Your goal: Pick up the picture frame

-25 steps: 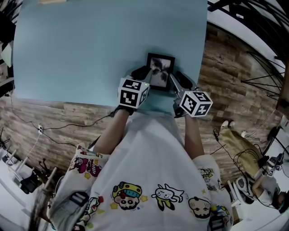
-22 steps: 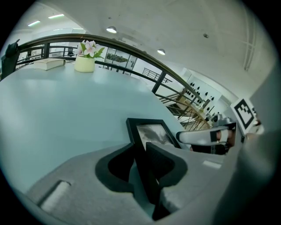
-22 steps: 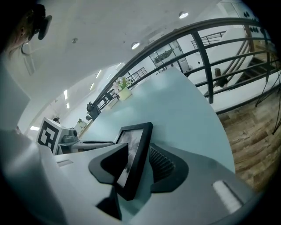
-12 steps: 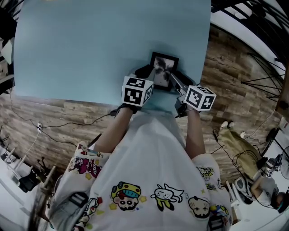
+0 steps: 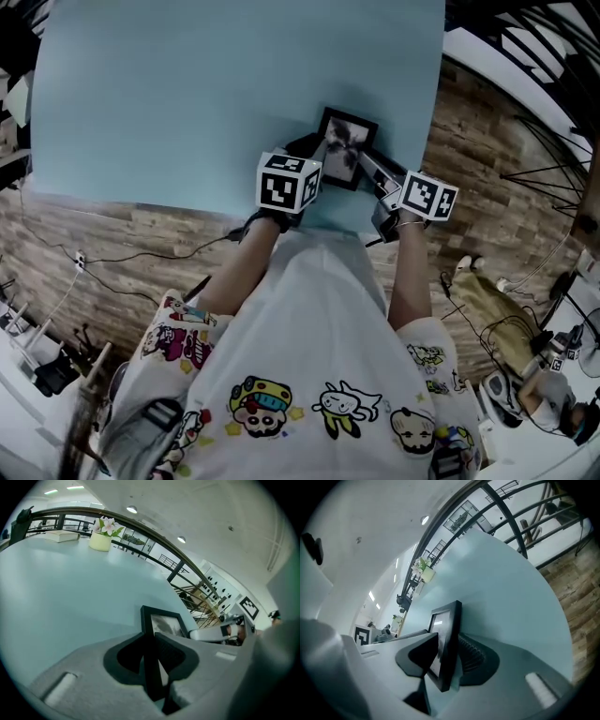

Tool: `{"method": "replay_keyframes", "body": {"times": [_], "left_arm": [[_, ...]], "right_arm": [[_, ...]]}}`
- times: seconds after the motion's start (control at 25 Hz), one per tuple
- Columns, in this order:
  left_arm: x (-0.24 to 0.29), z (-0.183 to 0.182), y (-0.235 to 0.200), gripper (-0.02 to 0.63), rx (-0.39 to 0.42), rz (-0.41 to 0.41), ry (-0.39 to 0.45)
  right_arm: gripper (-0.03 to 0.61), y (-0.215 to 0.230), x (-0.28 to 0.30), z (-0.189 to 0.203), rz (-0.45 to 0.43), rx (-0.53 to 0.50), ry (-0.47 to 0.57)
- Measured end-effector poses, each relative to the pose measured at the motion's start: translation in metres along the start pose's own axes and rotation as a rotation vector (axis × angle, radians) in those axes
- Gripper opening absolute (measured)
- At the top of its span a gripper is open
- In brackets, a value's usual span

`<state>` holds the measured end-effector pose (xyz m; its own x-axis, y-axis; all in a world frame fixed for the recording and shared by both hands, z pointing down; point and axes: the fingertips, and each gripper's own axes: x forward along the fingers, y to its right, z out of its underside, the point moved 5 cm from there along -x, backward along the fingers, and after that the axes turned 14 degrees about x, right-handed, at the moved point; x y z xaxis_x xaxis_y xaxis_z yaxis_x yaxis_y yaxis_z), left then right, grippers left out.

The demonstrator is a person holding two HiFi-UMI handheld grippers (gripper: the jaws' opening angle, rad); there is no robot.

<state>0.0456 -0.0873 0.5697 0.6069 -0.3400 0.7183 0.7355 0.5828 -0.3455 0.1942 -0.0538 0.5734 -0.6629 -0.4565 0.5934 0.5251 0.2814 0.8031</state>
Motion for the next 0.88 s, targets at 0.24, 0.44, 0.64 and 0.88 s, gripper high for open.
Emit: {"method": "replay_keyframes", "body": {"times": [0.24,0.44,0.64,0.88], "left_arm": [[-0.002,0.001,-0.003,0.067,-0.067,0.028,0.007],[-0.003,0.002,-0.007,0.067,-0.090,0.044,0.007],[-0.006,0.004,-0.008,0.066,-0.126,0.061,0.008],[-0.009,0.005,-0.012,0.066,-0.134,0.087,0.003]], "right_arm": [[0.141,0.001,0.001,0.002,-0.046,0.037,-0.054],[0.138,-0.005,0.011,0.005,-0.088,0.051,-0.105],[0.132,-0.007,0.013,0.005,-0.120,0.084,-0.121],[0.130,-0.023,0.032,0.009,-0.191,0.106,-0.206]]}}
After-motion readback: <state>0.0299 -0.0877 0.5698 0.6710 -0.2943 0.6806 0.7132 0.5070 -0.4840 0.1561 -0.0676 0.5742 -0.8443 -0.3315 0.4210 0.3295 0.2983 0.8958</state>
